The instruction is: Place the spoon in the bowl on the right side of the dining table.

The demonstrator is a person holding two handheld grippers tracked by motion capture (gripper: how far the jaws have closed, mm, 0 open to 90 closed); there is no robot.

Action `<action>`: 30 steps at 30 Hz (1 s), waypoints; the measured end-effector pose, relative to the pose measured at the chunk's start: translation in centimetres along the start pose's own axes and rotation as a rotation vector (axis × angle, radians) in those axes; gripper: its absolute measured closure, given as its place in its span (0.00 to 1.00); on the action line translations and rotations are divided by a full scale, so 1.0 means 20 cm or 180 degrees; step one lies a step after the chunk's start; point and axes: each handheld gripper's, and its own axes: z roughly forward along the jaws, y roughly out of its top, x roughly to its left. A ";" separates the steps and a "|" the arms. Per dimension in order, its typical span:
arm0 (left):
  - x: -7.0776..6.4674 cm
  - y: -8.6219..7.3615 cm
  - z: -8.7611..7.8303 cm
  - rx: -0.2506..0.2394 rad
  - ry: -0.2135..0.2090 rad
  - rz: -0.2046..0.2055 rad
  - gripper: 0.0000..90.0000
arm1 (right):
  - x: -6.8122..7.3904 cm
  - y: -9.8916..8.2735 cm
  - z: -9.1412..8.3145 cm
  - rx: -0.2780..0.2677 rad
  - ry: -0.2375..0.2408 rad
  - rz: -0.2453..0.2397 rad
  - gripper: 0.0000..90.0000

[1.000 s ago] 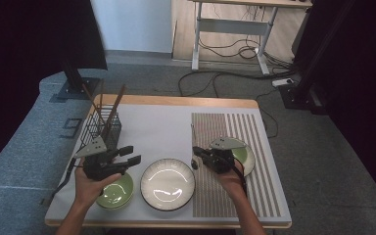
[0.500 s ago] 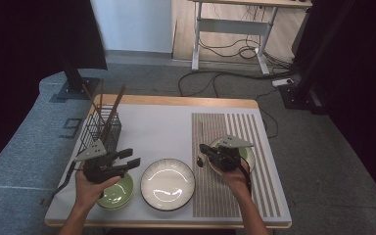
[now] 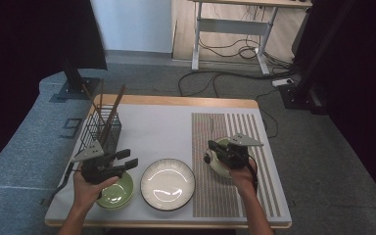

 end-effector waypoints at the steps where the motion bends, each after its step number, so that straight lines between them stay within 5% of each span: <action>1: 0.00 0.00 0.00 0.0003 0.0003 -0.0006 0.52 | -0.01 0.00 -0.01 -0.0015 -0.0016 0.0003 0.99; 12: 0.01 -0.02 0.00 -0.0001 0.0000 -0.0058 0.52 | -0.11 -0.03 -0.05 -0.0052 -0.0199 0.0201 0.99; 30: 0.00 -0.03 0.01 0.0045 -0.0014 -0.0049 0.52 | -0.20 -0.05 -0.08 -0.0080 -0.0367 0.0294 0.99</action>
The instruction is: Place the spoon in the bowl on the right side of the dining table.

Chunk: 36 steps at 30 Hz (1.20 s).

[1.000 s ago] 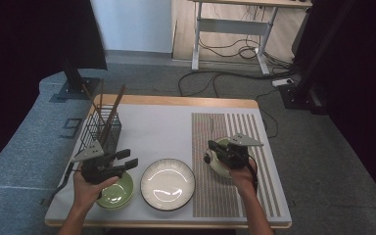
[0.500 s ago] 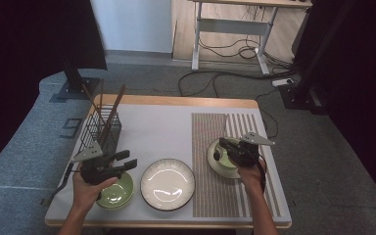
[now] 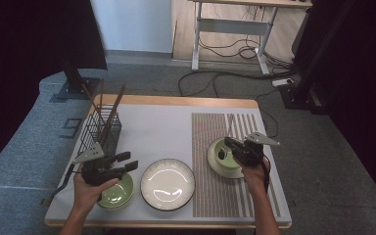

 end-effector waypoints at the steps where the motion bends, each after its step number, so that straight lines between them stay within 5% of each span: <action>1: 0.00 0.00 0.00 0.0000 0.0000 0.0000 0.52 | 0.00 0.00 0.00 0.0004 -0.0009 0.0005 0.99; 36: 0.02 -0.02 0.00 0.0035 -0.0032 -0.0041 0.52 | -0.13 -0.14 0.09 0.0319 -0.0262 0.0108 0.97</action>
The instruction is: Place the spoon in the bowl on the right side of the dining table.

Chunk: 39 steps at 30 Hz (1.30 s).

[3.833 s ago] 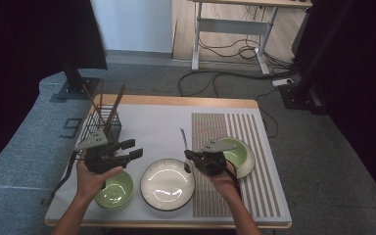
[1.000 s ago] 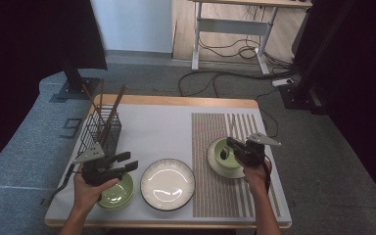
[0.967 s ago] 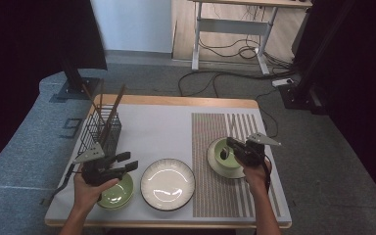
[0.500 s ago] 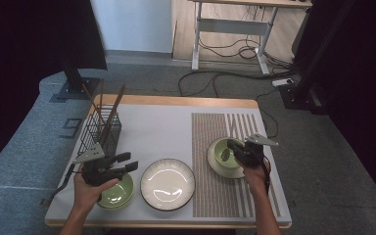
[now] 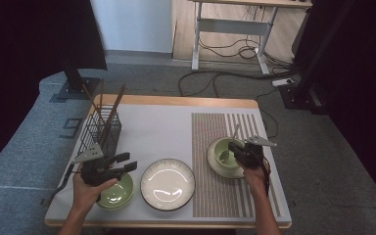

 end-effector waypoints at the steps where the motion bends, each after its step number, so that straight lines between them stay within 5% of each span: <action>1: 0.00 0.00 0.00 0.0000 0.0000 0.0000 0.52 | 0.00 0.00 0.00 0.0000 0.0000 0.0000 0.97; 22: 0.00 -0.01 0.00 0.0024 -0.0032 -0.0010 0.52 | -0.06 -0.03 -0.01 -0.0135 -0.0161 -0.0025 0.89; 39: 0.01 -0.01 0.00 0.0025 -0.0035 -0.0017 0.52 | -0.16 -0.04 -0.06 -0.0189 -0.0417 0.0214 0.82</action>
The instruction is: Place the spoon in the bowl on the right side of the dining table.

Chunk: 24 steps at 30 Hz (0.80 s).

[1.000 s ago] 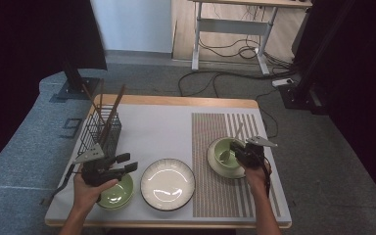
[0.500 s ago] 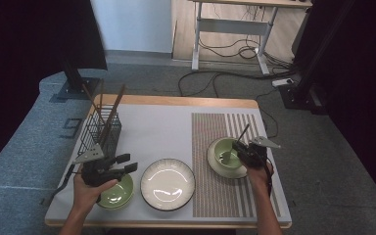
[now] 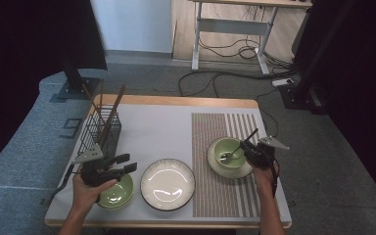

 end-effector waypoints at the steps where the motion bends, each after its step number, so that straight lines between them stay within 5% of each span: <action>1: 0.00 0.00 0.00 0.0000 0.0000 0.0000 0.52 | -0.01 0.00 0.00 -0.0004 -0.0008 0.0022 0.82; 20: 0.00 0.00 -0.01 -0.0004 -0.0016 -0.0011 0.52 | -0.07 -0.03 -0.01 0.0066 -0.0061 0.0216 0.69; 24: 0.00 0.00 -0.01 -0.0005 -0.0011 -0.0017 0.52 | -0.08 -0.03 -0.03 0.0130 -0.0034 0.0248 0.60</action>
